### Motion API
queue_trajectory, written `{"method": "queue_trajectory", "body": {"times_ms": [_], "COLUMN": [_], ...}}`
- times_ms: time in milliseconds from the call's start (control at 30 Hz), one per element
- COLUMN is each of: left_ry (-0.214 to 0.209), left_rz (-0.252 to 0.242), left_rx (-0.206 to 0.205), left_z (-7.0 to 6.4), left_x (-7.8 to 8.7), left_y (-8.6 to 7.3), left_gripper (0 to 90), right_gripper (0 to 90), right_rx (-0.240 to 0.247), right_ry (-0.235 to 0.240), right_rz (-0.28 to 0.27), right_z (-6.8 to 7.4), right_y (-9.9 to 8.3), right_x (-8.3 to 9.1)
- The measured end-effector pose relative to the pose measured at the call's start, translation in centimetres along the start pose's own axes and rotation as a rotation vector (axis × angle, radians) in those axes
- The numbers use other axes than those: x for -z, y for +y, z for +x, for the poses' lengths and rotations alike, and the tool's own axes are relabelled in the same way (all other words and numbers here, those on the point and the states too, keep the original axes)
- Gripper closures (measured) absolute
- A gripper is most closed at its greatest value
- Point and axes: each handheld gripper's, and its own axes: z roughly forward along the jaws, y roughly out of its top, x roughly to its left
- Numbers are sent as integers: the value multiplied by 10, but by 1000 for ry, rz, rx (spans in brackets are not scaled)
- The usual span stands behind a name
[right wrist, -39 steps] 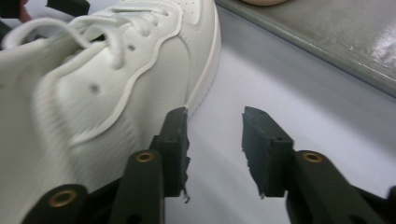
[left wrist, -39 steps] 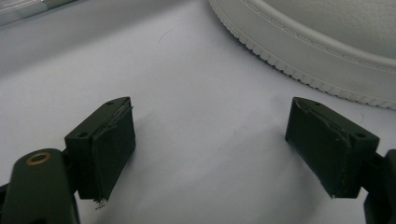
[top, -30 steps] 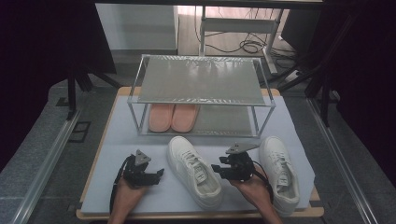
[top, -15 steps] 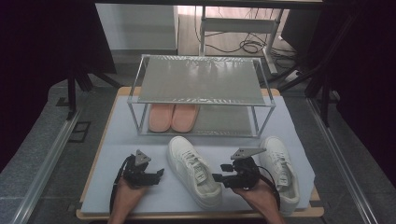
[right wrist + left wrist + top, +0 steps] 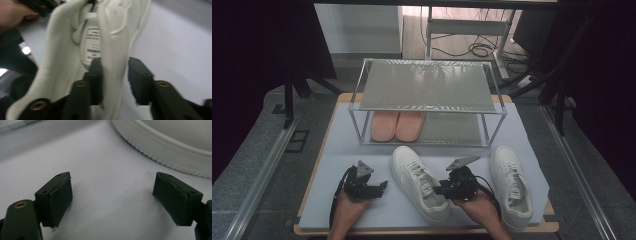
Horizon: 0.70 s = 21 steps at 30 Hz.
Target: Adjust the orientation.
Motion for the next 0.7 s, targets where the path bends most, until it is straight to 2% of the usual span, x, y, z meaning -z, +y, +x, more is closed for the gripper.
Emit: {"method": "queue_trajectory", "body": {"times_ms": [167, 367, 533, 700], "left_ry": [0, 0, -1, -1], "left_rz": [0, -2, 1, -2], "left_rx": [0, 5, 1, 5], "left_z": [0, 0, 0, 0], "left_x": [0, 0, 0, 0], "left_y": [0, 0, 0, 0], "left_gripper": [161, 160, 160, 160], "right_gripper": [774, 807, 810, 815], "right_rx": [8, -69, -155, -214], "right_ry": [-22, 20, 82, 133], "right_rz": [23, -4, -30, -50], "right_z": [3, -5, -16, -21], "right_y": [3, 0, -3, -2], "right_x": [0, 2, 5, 11]}}
